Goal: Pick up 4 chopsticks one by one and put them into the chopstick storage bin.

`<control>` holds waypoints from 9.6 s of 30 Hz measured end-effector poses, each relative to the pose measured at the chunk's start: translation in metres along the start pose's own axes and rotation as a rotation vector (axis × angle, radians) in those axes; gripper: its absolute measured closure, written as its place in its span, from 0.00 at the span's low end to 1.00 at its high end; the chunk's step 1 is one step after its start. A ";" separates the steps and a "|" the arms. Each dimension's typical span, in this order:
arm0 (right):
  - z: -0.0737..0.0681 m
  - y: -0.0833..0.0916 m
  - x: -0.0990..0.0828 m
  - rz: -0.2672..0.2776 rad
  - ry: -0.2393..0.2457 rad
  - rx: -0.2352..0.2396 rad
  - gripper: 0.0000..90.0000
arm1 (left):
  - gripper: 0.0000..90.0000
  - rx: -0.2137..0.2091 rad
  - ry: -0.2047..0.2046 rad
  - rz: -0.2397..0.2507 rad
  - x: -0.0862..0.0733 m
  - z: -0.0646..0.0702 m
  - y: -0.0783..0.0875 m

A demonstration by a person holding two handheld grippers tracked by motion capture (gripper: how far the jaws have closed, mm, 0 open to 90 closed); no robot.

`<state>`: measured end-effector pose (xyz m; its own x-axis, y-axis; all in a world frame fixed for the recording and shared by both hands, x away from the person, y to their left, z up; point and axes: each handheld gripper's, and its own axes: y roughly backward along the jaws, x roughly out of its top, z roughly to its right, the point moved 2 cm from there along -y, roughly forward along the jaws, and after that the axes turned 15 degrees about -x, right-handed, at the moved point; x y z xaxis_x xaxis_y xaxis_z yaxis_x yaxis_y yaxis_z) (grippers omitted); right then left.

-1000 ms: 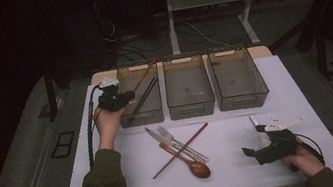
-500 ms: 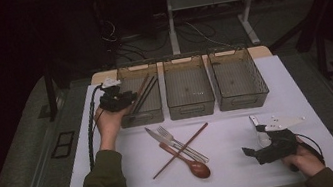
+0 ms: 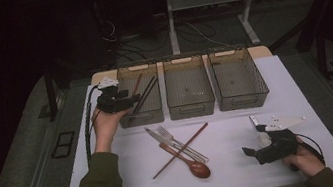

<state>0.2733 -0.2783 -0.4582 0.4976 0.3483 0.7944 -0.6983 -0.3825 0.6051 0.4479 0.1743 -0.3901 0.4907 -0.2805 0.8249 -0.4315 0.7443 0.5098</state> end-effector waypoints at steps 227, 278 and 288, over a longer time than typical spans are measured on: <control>-0.001 0.001 0.001 0.013 0.006 0.009 0.02 | 0.93 -0.146 -0.078 -0.099 -0.037 0.066 0.040; 0.000 0.002 0.001 0.013 0.000 0.011 0.02 | 0.93 0.110 0.137 -0.123 0.008 -0.029 -0.028; 0.000 0.002 0.001 0.014 0.001 0.010 0.02 | 0.93 0.141 0.153 -0.161 0.004 -0.030 -0.034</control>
<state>0.2720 -0.2790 -0.4562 0.4871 0.3436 0.8029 -0.6999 -0.3963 0.5942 0.4871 0.1656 -0.4114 0.6655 -0.2854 0.6897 -0.4347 0.6030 0.6689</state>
